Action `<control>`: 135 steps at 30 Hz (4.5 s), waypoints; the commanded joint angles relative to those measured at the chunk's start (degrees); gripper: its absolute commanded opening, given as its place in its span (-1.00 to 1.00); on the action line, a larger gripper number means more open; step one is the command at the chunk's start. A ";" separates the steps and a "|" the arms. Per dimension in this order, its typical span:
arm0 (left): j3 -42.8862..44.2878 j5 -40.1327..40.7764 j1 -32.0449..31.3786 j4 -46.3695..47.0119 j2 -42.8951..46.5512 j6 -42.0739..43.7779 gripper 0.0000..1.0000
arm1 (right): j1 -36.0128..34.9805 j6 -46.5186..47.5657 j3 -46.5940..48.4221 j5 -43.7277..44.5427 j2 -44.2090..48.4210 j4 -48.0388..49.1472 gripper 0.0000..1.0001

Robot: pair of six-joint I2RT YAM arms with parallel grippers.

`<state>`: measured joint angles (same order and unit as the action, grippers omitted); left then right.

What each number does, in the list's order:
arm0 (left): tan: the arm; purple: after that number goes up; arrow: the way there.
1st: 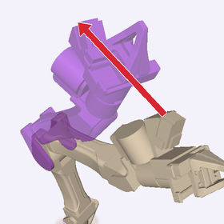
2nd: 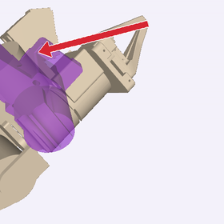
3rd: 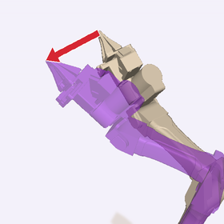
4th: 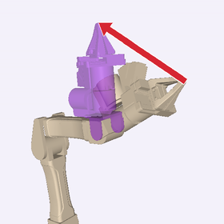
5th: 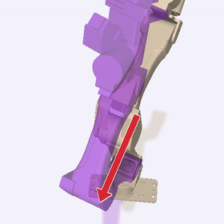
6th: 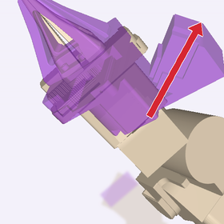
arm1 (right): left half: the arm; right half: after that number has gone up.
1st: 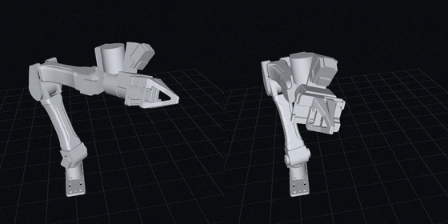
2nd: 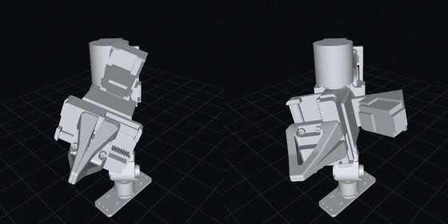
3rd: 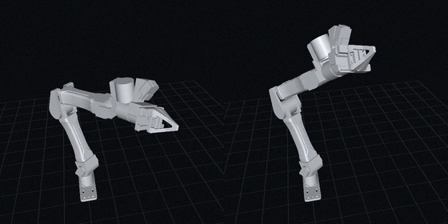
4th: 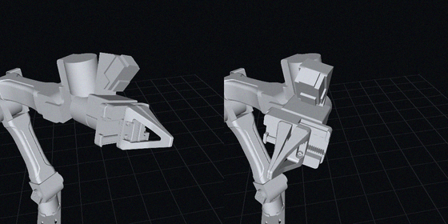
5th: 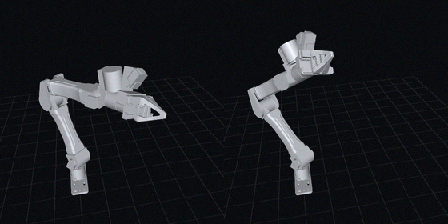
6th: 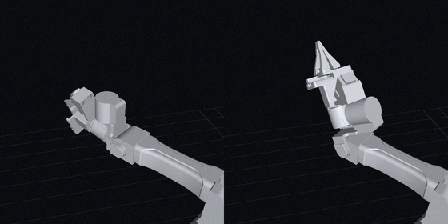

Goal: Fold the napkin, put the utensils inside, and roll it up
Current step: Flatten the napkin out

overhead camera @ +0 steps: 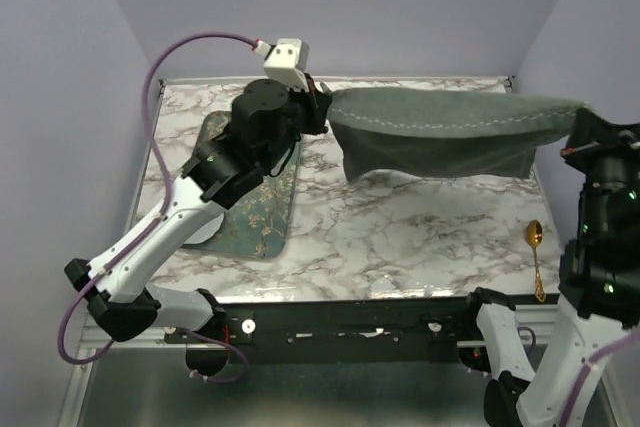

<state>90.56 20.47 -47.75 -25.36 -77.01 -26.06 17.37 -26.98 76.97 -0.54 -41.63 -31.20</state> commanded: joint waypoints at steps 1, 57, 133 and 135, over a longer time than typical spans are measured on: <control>3.91 -5.43 0.02 7.42 7.22 9.18 -1.00 | 0.30 5.62 15.29 4.05 3.92 -3.16 -0.99; 40.29 -3.24 17.43 39.79 -69.42 -2.06 0.98 | -0.31 -1.15 19.78 -2.54 -73.87 19.81 0.30; -4.25 -14.76 -3.31 -1.09 -40.50 -5.92 -0.18 | -26.69 -0.62 -16.52 10.58 -42.44 0.53 0.27; -7.06 -15.46 -4.54 -0.57 -40.06 -6.98 -0.19 | -26.51 0.26 -9.93 9.16 -47.73 0.53 0.30</control>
<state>87.90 2.66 -49.50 -24.88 -116.73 -31.57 -10.59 -32.01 56.45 15.20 -78.04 -32.18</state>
